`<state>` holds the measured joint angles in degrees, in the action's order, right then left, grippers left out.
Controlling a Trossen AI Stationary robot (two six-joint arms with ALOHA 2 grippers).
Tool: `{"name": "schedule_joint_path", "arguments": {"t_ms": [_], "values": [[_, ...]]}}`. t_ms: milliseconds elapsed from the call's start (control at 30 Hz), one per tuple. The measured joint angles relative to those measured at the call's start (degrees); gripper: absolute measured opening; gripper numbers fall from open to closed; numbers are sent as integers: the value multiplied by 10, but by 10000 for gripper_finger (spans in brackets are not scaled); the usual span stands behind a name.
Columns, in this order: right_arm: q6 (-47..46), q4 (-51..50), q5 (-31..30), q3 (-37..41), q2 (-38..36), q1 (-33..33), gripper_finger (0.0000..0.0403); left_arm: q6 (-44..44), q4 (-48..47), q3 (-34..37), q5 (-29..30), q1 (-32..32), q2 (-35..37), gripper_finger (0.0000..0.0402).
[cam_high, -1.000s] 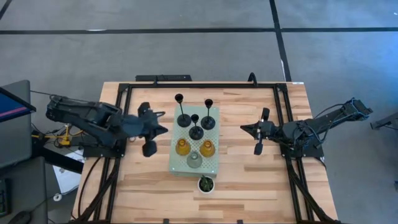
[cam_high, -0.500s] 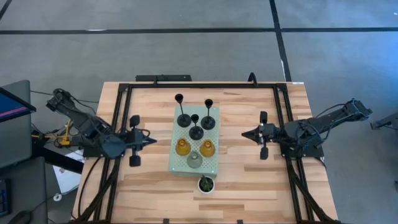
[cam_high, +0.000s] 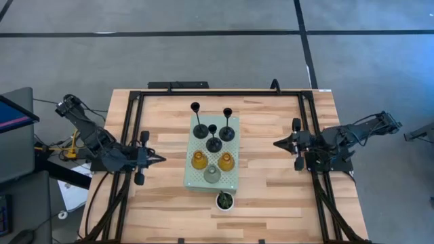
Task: Pick & Place candle stick holders
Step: Return to Home Position
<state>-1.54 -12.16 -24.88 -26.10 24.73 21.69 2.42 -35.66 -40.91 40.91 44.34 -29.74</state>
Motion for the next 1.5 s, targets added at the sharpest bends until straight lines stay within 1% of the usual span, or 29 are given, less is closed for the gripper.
{"name": "schedule_joint_path", "arguments": {"t_ms": [67,233,300,433,900,1033,1133,1267,1367,1500], "values": [[0,2,0,0,-7,0,0,14,3,5,0,0,11,6],[-17,6,-7,0,-17,-1,0,124,7,6,-2,0,12,7],[-28,5,-7,0,-16,-1,0,155,8,6,-2,0,8,7],[-30,5,-7,0,-15,-1,0,176,10,6,-3,0,-1,7],[-40,5,-7,0,-15,0,0,173,16,6,-2,-1,-45,8],[-41,5,-7,0,-15,0,0,144,20,6,-2,-1,-55,8],[-38,6,-7,0,-15,0,0,82,20,6,-2,-1,-55,8],[-3,1,-6,0,-15,0,0,20,19,6,-2,-1,-56,8],[-5,-11,-6,0,-16,0,0,13,19,6,-2,-1,-55,8],[-29,-22,-6,0,-30,-1,0,32,21,6,-2,-1,-32,8]]}}
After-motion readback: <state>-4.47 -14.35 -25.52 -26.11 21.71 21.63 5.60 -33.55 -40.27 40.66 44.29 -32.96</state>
